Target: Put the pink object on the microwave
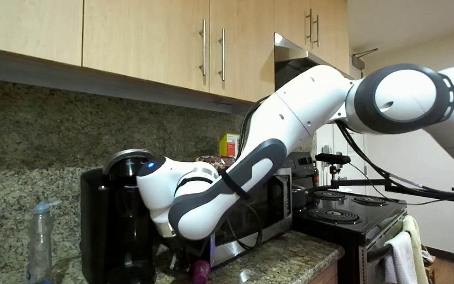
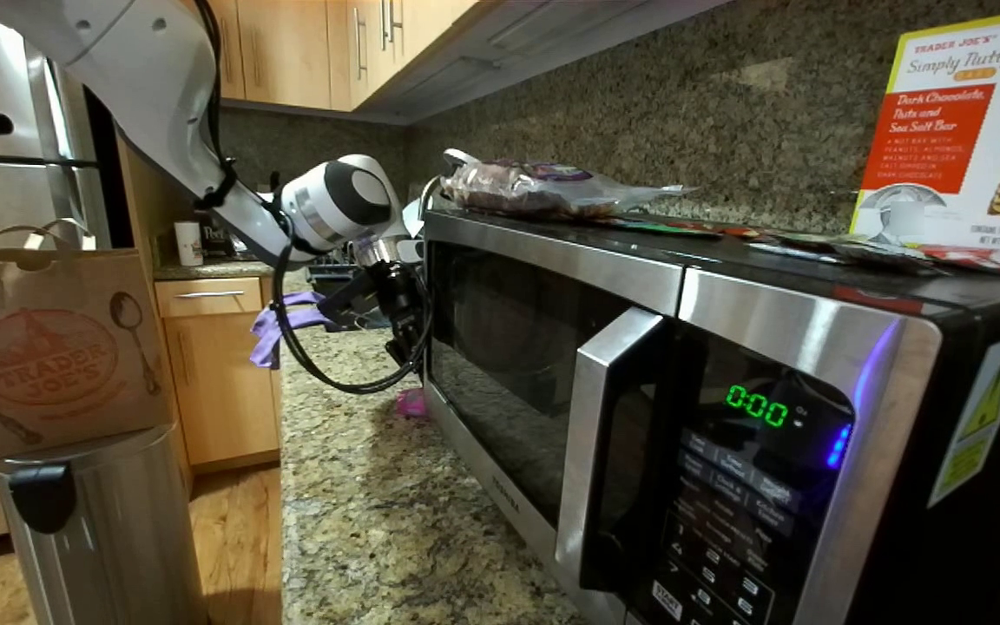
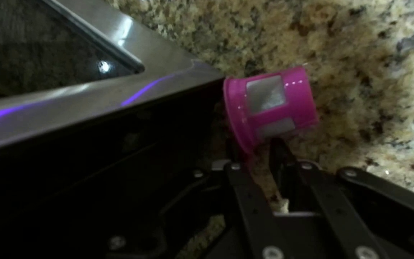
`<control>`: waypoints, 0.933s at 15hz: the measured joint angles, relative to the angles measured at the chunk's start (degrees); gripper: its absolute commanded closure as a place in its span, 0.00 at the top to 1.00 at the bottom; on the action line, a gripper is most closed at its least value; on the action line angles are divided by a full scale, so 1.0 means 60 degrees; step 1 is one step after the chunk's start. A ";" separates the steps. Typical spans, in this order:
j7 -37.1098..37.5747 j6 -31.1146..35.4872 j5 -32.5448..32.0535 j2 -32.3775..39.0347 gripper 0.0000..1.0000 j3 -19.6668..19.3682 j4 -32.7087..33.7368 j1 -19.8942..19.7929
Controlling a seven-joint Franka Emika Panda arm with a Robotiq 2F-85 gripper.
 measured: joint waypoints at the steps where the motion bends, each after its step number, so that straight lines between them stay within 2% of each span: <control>1: 0.0010 0.0002 0.0002 -0.0027 0.00 -0.0002 -0.0007 -0.0006; 8: 0.0275 0.0110 0.0016 -0.0324 0.01 0.0002 -0.0309 -0.0010; 14: 0.2198 0.0865 -0.0384 -0.1285 0.01 -0.0079 -0.1015 0.0552</control>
